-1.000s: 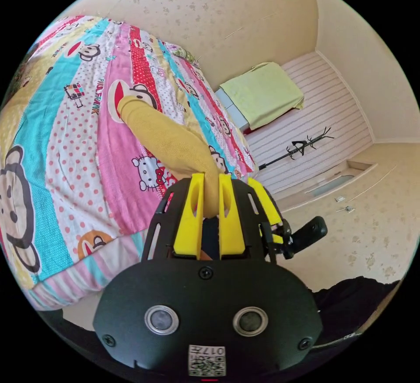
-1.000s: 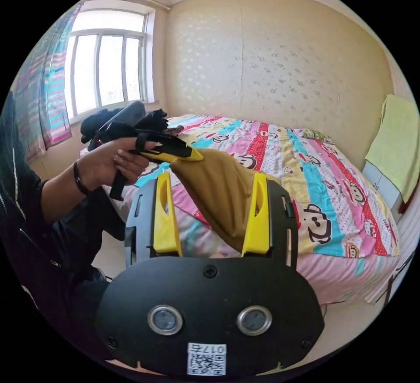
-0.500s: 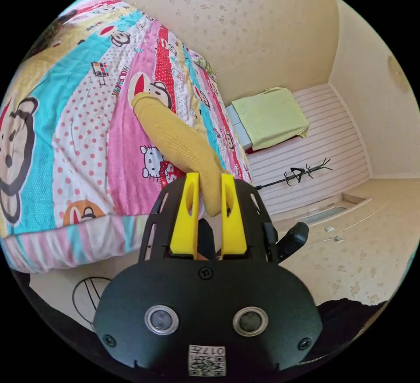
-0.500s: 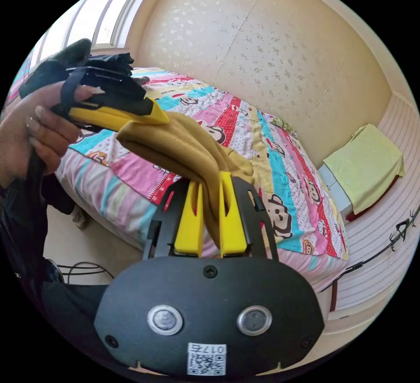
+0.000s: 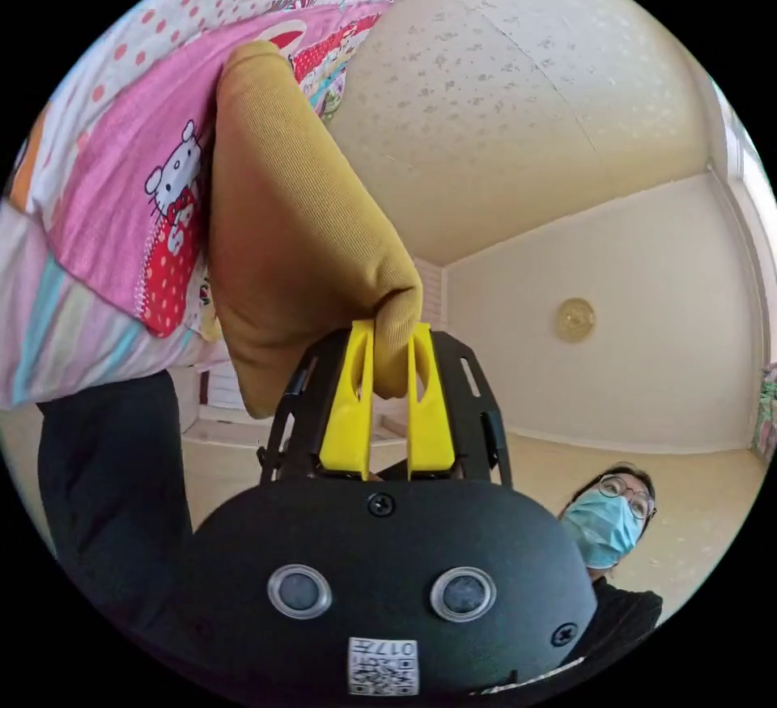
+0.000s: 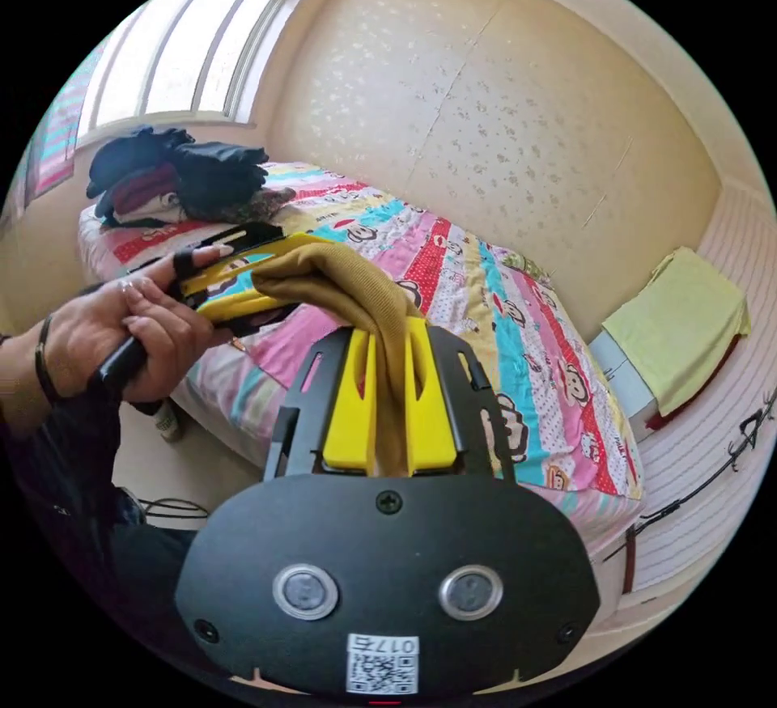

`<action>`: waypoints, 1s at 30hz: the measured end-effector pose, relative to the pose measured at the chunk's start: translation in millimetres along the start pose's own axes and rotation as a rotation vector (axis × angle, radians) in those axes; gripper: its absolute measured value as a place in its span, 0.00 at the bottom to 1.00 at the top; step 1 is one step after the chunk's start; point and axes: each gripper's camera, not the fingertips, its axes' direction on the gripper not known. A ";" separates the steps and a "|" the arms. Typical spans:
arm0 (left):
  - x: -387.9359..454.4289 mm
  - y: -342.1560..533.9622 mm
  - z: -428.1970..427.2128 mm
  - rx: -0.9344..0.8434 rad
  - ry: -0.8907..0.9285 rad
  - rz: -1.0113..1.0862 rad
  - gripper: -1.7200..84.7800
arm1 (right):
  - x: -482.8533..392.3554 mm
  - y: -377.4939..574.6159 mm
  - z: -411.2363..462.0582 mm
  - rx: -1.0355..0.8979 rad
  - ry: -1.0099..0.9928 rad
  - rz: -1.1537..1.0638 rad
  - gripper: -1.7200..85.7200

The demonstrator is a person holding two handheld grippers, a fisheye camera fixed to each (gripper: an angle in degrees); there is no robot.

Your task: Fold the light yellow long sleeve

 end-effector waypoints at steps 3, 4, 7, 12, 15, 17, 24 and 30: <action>39.6 10.9 -8.8 -0.023 -0.176 0.133 0.10 | -18.7 10.9 -22.0 0.061 0.055 -0.130 0.18; 45.2 11.8 -9.9 -0.032 -0.205 0.147 0.10 | -27.2 14.7 -23.7 0.067 0.099 -0.175 0.21; 61.5 15.8 -18.4 -0.074 -0.248 0.185 0.09 | -38.1 15.5 -1.3 -0.074 0.167 -0.219 0.24; 85.5 31.6 -41.4 -0.121 -0.244 0.210 0.09 | -52.2 1.2 19.5 -0.150 0.113 -0.196 0.14; 131.0 44.1 -75.5 -0.075 -0.233 0.323 0.09 | -75.3 -35.0 -9.3 -0.056 0.100 -0.187 0.12; 166.4 50.1 -100.0 -0.061 -0.187 0.413 0.09 | -94.4 -61.9 -27.8 0.031 0.068 -0.210 0.11; 279.3 36.1 -241.4 0.219 -0.376 0.558 0.09 | -193.3 -181.6 42.8 0.123 -0.201 -0.371 0.10; 536.6 -17.6 -322.2 0.236 -0.543 0.901 0.09 | -290.1 -373.0 27.5 0.523 -0.272 -0.378 0.10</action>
